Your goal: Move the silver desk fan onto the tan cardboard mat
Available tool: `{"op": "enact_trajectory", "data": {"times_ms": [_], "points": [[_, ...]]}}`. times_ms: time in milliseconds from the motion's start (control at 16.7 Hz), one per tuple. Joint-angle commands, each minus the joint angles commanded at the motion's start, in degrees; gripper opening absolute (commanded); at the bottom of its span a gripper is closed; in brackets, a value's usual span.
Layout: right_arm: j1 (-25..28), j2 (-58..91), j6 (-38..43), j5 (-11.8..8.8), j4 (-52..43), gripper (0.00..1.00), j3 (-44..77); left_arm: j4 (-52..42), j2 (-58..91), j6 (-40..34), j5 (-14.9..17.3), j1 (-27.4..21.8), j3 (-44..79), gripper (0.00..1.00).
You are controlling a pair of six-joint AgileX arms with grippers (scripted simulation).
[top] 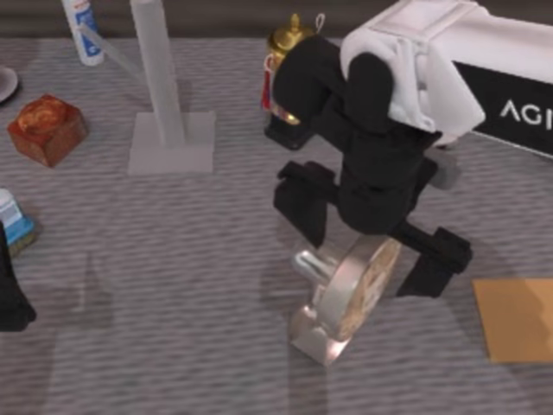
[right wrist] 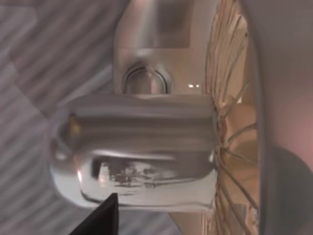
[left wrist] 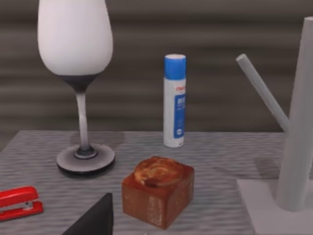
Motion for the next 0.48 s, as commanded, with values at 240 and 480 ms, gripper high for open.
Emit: {"op": "enact_trajectory", "data": {"times_ms": [240, 480], "points": [[0.0, 0.0, 0.0, 0.0, 0.0, 0.55, 0.0, 0.0, 0.0, 0.0, 0.0, 0.0, 0.0, 1.00], [0.0, 0.0, 0.0, 0.0, 0.0, 0.25, 0.0, 0.0, 0.0, 0.0, 0.0, 0.0, 0.0, 1.00]]}}
